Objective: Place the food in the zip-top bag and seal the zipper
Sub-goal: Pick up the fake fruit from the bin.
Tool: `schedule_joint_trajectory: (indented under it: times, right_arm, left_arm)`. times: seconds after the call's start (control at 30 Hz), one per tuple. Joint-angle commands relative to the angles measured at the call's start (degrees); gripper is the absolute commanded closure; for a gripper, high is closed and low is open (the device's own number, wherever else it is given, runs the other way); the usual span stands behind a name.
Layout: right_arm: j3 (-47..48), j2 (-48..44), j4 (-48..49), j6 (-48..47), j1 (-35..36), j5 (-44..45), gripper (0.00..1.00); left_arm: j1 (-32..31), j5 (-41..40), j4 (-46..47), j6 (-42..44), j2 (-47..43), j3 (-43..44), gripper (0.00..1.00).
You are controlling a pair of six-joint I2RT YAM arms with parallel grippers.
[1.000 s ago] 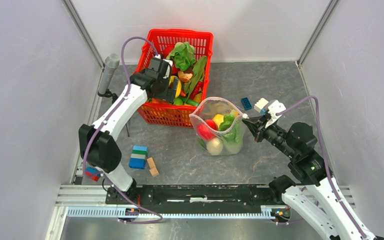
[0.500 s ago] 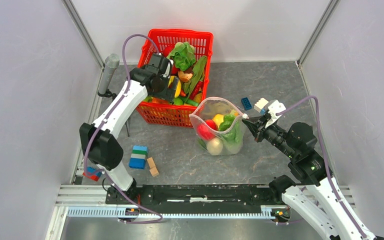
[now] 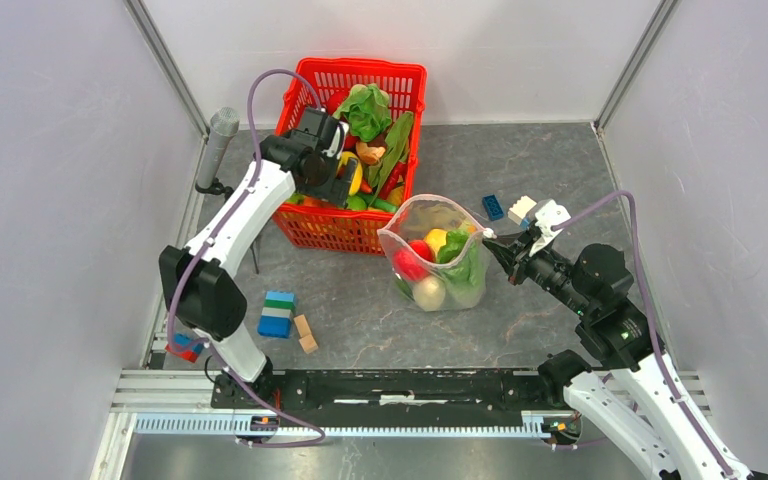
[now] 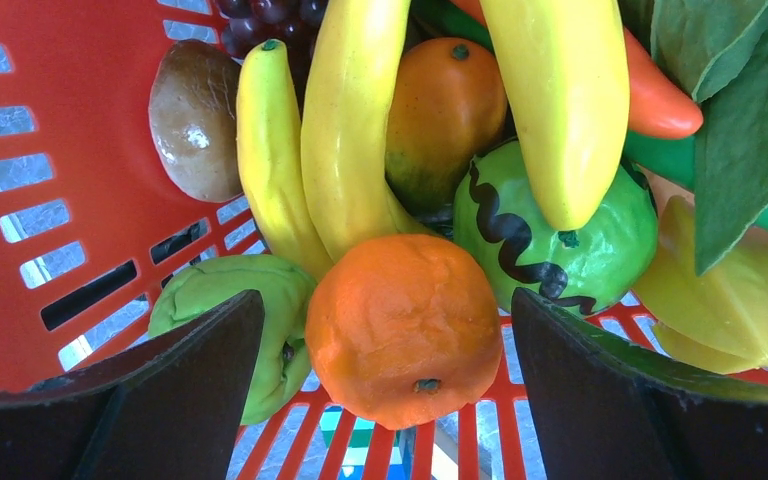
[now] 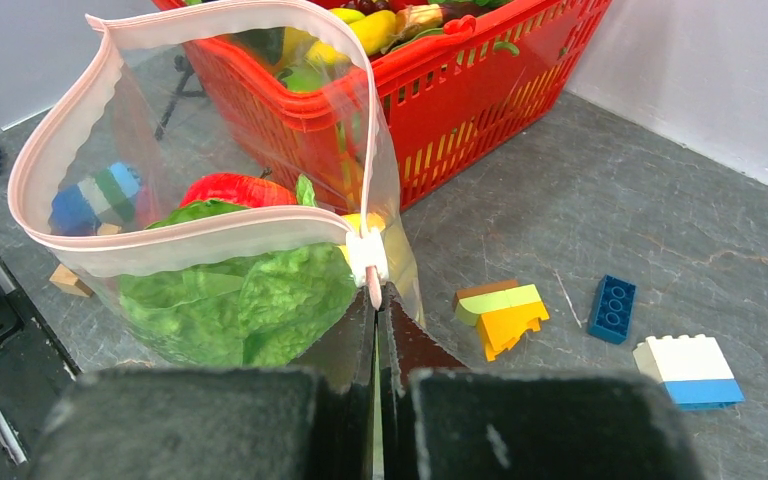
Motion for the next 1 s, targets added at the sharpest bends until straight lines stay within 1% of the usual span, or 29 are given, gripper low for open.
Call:
schedule_joint_trajectory:
  times: [0.0,0.03,0.07,0.1,0.2,0.27,0.33,0.37,0.43,0.53,0.67,0.73,0.8,0.87,0.97]
  right_arm:
    - [0.72,-0.23,2.64,0.63,-0.06,-0.53,1.0]
    - [0.62,-0.33,2.74,0.76,-0.06,-0.45,1.0]
    - [0.52,-0.42,2.95,0.8,-0.06,-0.46,1.0]
    - [0.43,-0.42,3.04,0.9,-0.05,-0.38,1.0]
    - [0.47,-0.55,2.78,1.03,-0.06,-0.29,1.0]
    - [0.6,-0.69,2.48,0.91,-0.06,0.16,1.0]
    - [0.54,-0.96,2.41,0.9,-0.1,0.33,1.0]
    - [0.52,-1.05,2.43,0.9,-0.06,0.45,1.0]
    - [0.52,-0.97,2.39,1.01,-0.06,0.46,1.0]
    - [0.52,-1.01,2.4,1.06,-0.05,0.64,1.0]
    - [0.43,-1.0,2.57,1.17,-0.06,0.82,1.0]
    - [0.34,-0.97,2.69,1.43,-0.06,0.72,1.0]
    - [0.3,-0.95,2.78,1.54,-0.06,0.7,1.0]
    - [0.36,-0.91,2.78,1.67,-0.06,0.77,1.0]
    - [0.51,-0.87,2.74,1.86,-0.06,0.94,1.0]
  left_arm:
    - [0.56,1.94,-4.45,2.17,1.61,0.59,0.0]
    - [0.56,2.29,-4.15,2.21,1.85,0.59,0.01]
    - [0.52,2.47,-4.17,2.18,2.26,0.71,0.04]
    - [0.53,2.65,-4.25,2.28,2.66,0.91,0.09]
    - [0.55,2.86,-4.44,2.2,2.76,1.11,0.35]
    - [0.56,2.92,-4.3,1.85,1.82,1.27,0.5]
    - [0.55,3.76,-4.25,1.73,0.25,1.92,0.6]
    - [0.54,4.52,-4.0,1.64,-0.65,2.17,0.62]
    - [0.41,5.44,-3.21,1.41,-3.47,2.64,0.7]
    - [0.43,7.18,-0.88,0.81,-7.96,2.96,0.72]
    - [0.45,11.91,4.22,-0.46,-15.13,1.69,0.74]
    - [0.41,16.44,7.52,-1.45,-18.26,0.46,0.73]
    - [0.4,22.16,11.81,-3.04,-21.48,-1.74,0.73]
    - [0.33,29.89,18.63,-5.36,-25.36,-5.11,0.73]
    - [-0.04,43.06,34.69,-13.4,-31.92,-12.98,0.73]
